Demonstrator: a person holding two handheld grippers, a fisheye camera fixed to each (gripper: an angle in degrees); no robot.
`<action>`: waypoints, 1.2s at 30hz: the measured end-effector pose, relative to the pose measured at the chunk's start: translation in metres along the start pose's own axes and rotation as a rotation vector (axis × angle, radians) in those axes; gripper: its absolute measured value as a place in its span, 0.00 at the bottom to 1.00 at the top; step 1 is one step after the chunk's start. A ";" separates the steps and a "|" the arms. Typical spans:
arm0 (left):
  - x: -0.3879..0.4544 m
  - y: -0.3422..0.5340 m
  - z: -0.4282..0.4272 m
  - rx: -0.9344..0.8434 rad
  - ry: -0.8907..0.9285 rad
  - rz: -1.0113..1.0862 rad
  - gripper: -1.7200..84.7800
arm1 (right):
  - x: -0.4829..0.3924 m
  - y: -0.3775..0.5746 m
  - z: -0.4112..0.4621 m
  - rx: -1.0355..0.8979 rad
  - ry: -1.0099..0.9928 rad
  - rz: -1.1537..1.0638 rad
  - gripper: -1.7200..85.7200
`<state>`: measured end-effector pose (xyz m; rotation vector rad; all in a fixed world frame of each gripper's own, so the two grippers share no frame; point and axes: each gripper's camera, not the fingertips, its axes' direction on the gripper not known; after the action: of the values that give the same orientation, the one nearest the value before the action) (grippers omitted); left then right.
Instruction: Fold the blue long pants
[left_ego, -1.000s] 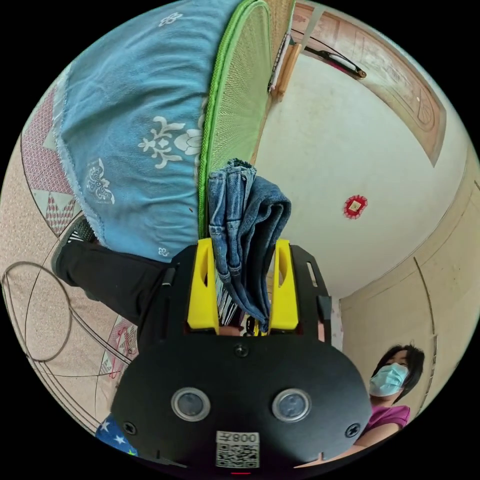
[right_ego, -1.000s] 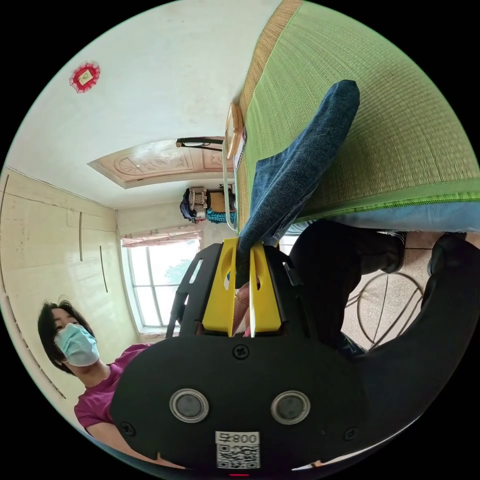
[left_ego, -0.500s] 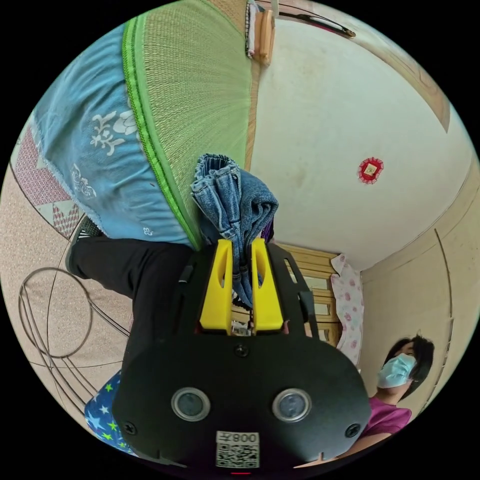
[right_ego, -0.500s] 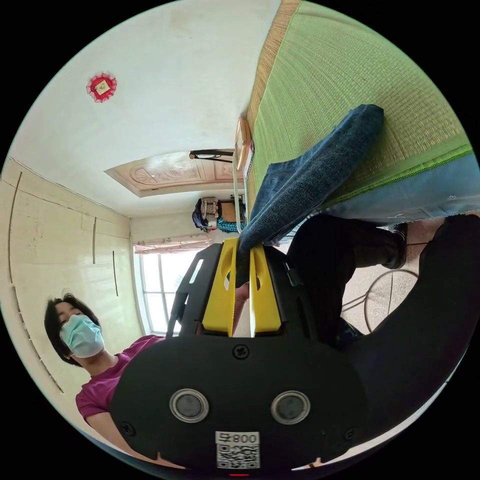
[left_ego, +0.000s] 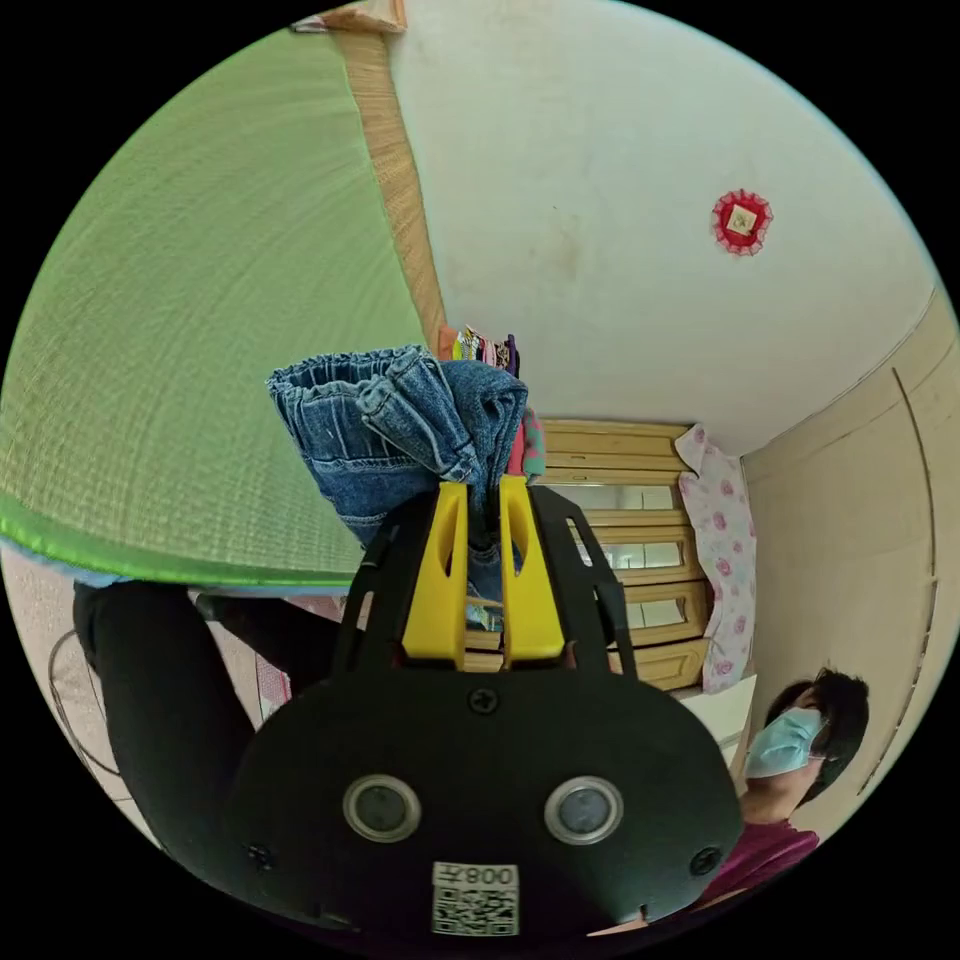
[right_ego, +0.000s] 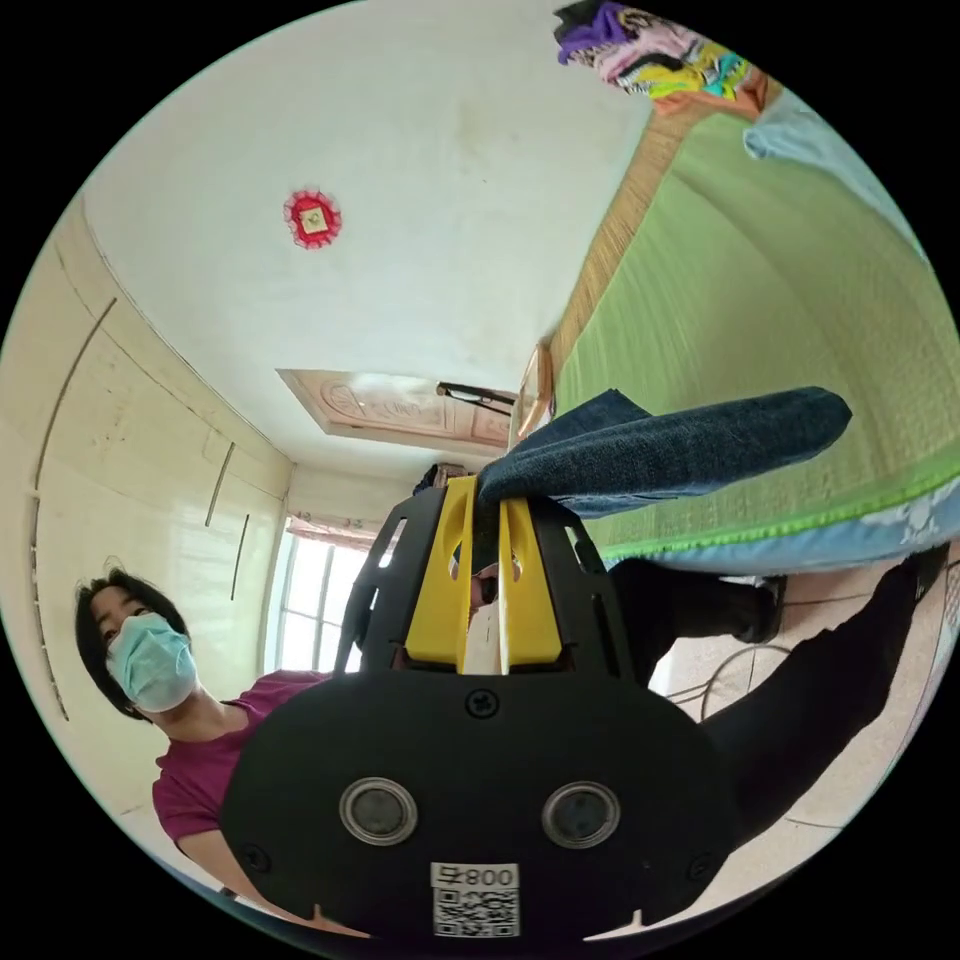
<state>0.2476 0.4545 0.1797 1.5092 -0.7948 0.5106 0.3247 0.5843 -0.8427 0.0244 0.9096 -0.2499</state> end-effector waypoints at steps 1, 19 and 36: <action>0.019 -0.022 0.047 -0.036 0.013 0.026 0.09 | -0.001 -0.004 -0.011 0.021 0.002 -0.014 0.02; 0.127 -0.216 0.784 -0.763 -0.232 0.276 0.09 | 0.192 0.016 -0.280 0.555 0.288 0.047 0.03; 0.207 -0.282 0.943 -0.761 -0.207 0.370 0.10 | 0.306 0.067 -0.243 0.551 0.145 0.111 0.04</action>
<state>0.4574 -0.5188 0.0387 0.7148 -1.2687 0.2653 0.3300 0.6177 -1.2378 0.6068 0.9570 -0.3927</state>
